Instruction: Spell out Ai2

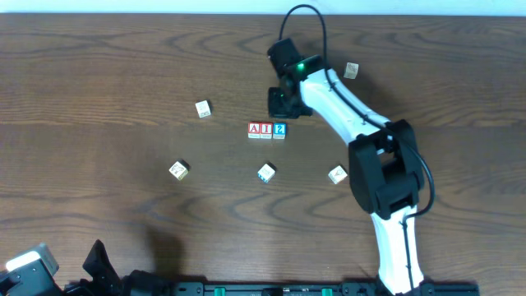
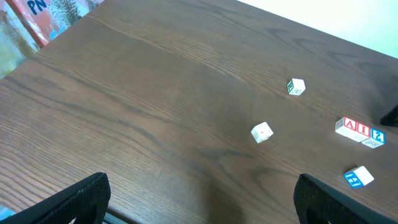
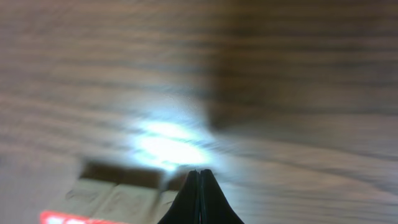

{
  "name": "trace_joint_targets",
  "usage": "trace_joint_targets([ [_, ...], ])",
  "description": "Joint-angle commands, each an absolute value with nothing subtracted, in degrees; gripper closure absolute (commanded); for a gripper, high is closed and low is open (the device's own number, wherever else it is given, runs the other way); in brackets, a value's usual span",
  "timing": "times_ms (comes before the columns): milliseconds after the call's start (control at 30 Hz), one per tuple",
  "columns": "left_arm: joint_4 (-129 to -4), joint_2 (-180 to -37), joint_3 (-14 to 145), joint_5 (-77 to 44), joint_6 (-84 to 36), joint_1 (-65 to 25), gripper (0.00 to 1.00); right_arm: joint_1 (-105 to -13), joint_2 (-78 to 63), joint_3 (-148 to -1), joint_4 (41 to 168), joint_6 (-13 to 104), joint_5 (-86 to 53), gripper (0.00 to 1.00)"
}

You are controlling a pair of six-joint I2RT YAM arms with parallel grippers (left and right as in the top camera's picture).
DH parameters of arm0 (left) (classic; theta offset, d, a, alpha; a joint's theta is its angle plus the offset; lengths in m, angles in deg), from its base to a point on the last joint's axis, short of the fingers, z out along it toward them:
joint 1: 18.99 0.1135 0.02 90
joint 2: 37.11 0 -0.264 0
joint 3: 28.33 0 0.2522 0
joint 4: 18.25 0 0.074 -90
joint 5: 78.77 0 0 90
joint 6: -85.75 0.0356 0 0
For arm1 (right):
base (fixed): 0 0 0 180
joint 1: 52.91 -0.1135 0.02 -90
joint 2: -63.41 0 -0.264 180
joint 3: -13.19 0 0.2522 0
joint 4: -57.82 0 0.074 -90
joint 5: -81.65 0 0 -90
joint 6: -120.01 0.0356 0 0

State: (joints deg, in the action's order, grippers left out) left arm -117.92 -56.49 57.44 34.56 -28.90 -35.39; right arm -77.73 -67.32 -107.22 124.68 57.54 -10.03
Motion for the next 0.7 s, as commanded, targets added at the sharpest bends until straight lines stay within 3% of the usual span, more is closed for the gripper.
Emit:
trace_joint_targets([
  [0,-117.99,-56.2,57.52,35.35,-29.14,-35.59,0.05,-73.82,-65.22,-110.96,125.2,58.52,-5.5,0.99],
  [167,-117.99,-56.2,57.52,35.35,-29.14,-35.59,0.05,-70.25,-61.79,-113.04,127.06,54.98,-3.21,0.98],
  [200,-117.99,-56.2,57.52,35.35,-29.14,-35.59,0.05,-69.6,-60.7,-113.04,127.1,54.41,-3.21,0.72],
  [233,-117.99,-56.2,57.52,35.35,-29.14,-35.59,0.05,-69.16,-59.83,-113.04,127.1,53.78,-3.21,0.4],
  [267,-117.99,-56.2,57.52,35.35,-29.14,-35.59,0.04,-68.79,-58.95,-113.04,127.3,53.25,-3.23,0.01],
  [667,-117.99,-56.2,57.52,35.35,-29.14,-35.59,0.05,-68.35,-56.92,-112.97,128.57,53.27,-3.21,0.01],
])
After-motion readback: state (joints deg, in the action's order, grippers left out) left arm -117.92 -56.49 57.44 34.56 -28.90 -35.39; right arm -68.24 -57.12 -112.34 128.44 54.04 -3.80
